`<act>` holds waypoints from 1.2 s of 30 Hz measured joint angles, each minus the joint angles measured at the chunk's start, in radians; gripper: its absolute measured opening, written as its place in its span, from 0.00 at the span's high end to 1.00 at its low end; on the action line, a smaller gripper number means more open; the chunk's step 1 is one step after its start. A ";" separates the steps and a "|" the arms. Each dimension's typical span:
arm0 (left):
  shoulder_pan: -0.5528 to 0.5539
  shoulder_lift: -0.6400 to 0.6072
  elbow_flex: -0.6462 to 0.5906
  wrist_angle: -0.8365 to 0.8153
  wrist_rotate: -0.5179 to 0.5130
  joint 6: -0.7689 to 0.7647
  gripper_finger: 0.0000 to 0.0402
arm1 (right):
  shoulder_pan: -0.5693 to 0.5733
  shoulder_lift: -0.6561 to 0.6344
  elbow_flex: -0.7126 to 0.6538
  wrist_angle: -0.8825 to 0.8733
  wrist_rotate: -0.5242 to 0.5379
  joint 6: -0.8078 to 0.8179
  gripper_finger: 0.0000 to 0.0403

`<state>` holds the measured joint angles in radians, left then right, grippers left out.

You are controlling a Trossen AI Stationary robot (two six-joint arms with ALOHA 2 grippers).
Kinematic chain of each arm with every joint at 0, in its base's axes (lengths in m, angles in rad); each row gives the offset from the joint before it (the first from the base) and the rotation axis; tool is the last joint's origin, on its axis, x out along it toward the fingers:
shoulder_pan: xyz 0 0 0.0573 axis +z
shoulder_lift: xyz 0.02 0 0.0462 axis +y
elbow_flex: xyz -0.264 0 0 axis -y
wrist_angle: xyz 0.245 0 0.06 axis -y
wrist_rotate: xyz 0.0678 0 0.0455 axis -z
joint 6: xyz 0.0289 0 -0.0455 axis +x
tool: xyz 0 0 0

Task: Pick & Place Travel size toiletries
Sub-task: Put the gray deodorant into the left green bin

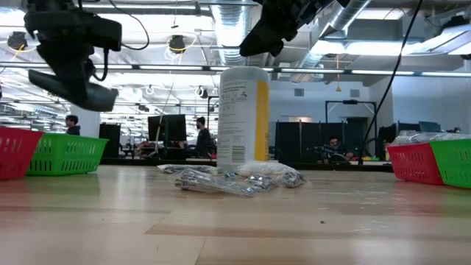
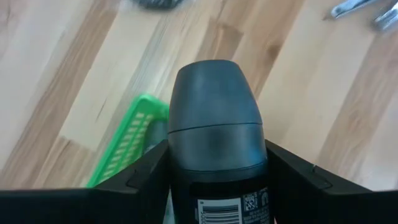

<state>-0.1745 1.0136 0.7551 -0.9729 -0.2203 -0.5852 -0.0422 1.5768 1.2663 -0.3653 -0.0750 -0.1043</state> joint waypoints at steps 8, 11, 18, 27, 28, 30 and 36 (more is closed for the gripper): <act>0.000 0.000 0.000 -0.116 -0.001 -0.002 0.50 | 0.000 0.000 0.000 -0.003 0.000 0.000 0.80; 0.000 0.000 -0.003 -0.110 -0.001 -0.003 0.50 | 0.000 0.000 0.000 -0.004 0.000 0.000 0.80; 0.000 0.001 -0.109 -0.112 0.039 -0.024 0.50 | 0.000 0.000 0.000 -0.004 0.000 0.000 0.80; 0.000 0.001 -0.157 -0.098 0.051 -0.034 0.50 | 0.000 0.000 0.000 -0.001 0.000 0.000 0.80; 0.000 0.001 -0.157 -0.098 0.051 -0.034 0.50 | 0.000 0.000 0.000 -0.001 0.000 0.000 0.80; 0.000 0.001 -0.157 -0.087 0.051 -0.034 0.50 | 0.000 0.000 0.000 -0.001 0.000 0.000 0.80; 0.000 0.001 -0.157 -0.082 0.030 -0.033 0.42 | 0.000 0.000 0.000 0.000 0.000 0.000 0.80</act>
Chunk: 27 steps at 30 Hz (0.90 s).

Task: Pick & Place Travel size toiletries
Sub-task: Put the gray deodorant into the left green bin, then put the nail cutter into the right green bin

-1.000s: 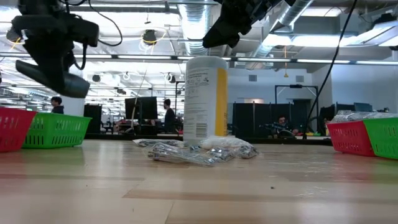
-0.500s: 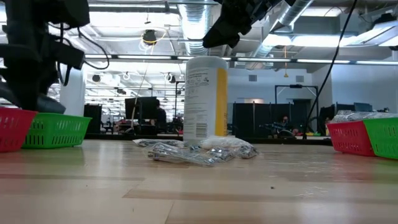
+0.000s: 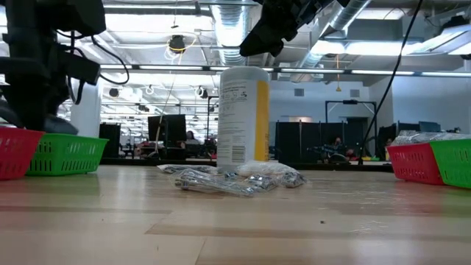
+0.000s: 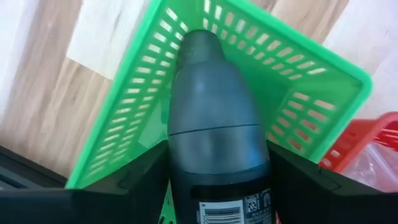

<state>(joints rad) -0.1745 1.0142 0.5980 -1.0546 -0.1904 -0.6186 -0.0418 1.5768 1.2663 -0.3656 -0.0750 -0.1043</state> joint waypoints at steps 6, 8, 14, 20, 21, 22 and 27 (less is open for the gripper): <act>0.000 0.000 0.000 0.008 -0.004 0.000 0.38 | 0.000 0.000 0.000 0.000 0.000 0.000 0.80; 0.000 0.000 0.000 0.008 -0.004 0.000 0.37 | 0.000 0.000 0.000 0.000 0.000 0.000 0.80; 0.000 0.000 0.000 0.015 -0.006 0.000 0.38 | -0.001 0.000 0.000 0.000 0.000 0.000 0.80; 0.000 0.000 0.000 0.064 -0.007 0.000 0.39 | 0.000 0.000 0.000 -0.029 -0.001 0.016 0.80; 0.000 0.000 0.000 0.081 -0.001 0.000 0.39 | 0.002 0.000 0.000 -0.039 -0.003 0.016 0.80; 0.000 0.000 0.000 0.104 0.005 0.001 0.39 | 0.004 0.000 0.000 -0.050 -0.003 0.017 0.80; 0.000 0.000 0.000 0.277 0.034 0.082 0.41 | 0.018 0.000 0.000 -0.091 -0.003 0.024 0.80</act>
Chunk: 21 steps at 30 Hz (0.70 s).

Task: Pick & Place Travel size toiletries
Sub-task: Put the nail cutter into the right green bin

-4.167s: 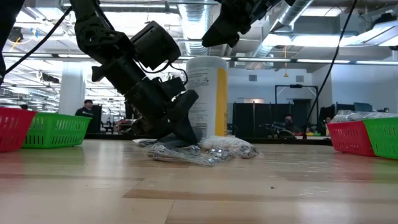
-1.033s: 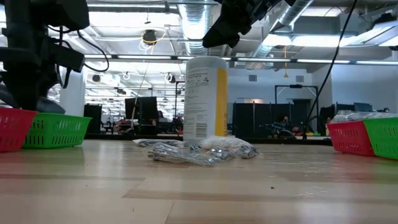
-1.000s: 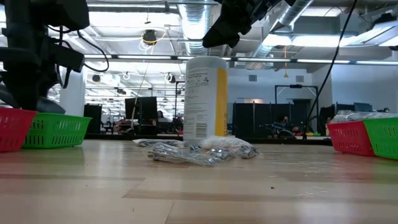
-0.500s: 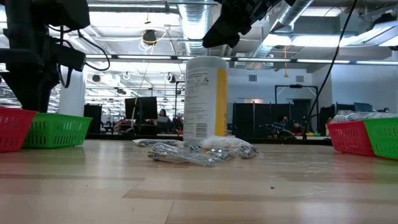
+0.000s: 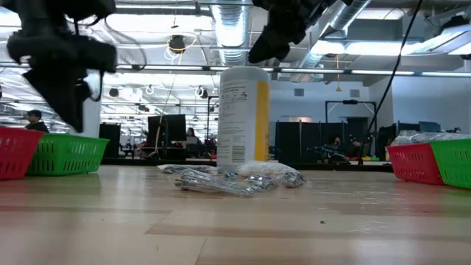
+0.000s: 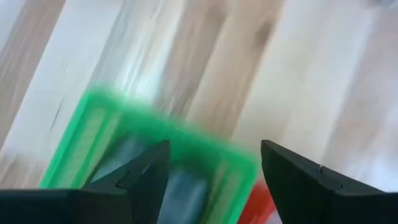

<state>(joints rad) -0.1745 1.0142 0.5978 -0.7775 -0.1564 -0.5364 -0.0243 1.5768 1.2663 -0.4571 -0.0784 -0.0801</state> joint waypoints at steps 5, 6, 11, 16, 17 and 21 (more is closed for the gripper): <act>0.000 0.000 0.000 0.206 0.000 0.097 0.44 | 0.023 0.000 0.000 -0.011 0.000 0.003 0.80; -0.001 0.000 0.000 0.240 0.001 0.119 0.45 | 0.028 0.000 0.000 -0.011 0.000 0.003 0.80; -0.019 0.008 0.000 0.396 0.001 0.208 0.48 | 0.051 0.000 0.000 -0.017 0.000 0.027 0.80; -0.050 0.085 0.000 0.558 0.000 0.272 0.50 | 0.064 0.000 0.000 -0.021 0.000 0.034 0.80; -0.054 0.111 0.000 0.587 0.001 0.287 0.50 | 0.064 0.000 0.000 -0.023 0.000 0.040 0.80; -0.067 0.228 0.000 0.707 0.001 0.357 0.49 | 0.064 0.000 0.000 -0.026 0.000 0.073 0.80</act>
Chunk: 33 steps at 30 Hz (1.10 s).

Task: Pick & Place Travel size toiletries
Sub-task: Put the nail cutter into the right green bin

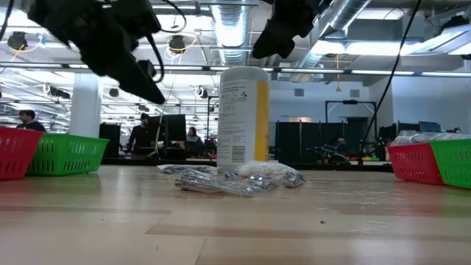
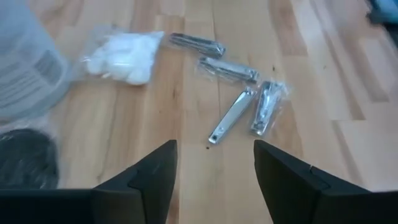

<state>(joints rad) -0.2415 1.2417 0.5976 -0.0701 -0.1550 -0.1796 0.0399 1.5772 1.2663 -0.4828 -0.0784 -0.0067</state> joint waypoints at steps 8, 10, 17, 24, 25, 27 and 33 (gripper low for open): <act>-0.002 0.203 0.000 0.191 0.002 0.124 0.51 | 0.000 0.000 0.000 -0.037 0.000 0.034 0.80; -0.002 0.239 0.000 0.241 0.002 0.150 0.52 | 0.000 0.000 0.000 -0.040 0.000 0.034 0.80; 0.000 0.333 0.000 0.357 0.053 0.202 0.54 | 0.000 0.000 0.000 -0.042 0.000 0.045 0.80; 0.000 0.373 0.000 0.387 0.057 0.205 0.56 | 0.000 0.000 0.000 -0.041 0.000 0.045 0.80; 0.000 0.378 0.000 0.391 0.057 0.205 0.56 | 0.000 0.000 0.000 -0.041 0.000 0.045 0.80; 0.001 0.391 0.000 0.409 0.057 0.206 0.56 | -0.001 0.000 0.000 -0.041 0.000 0.045 0.80; 0.002 0.437 0.000 0.440 0.065 0.226 0.56 | -0.001 0.000 0.000 -0.041 0.000 0.044 0.80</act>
<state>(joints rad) -0.2398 1.6786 0.5975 0.3702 -0.0897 0.0467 0.0391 1.5772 1.2664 -0.5236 -0.0780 0.0372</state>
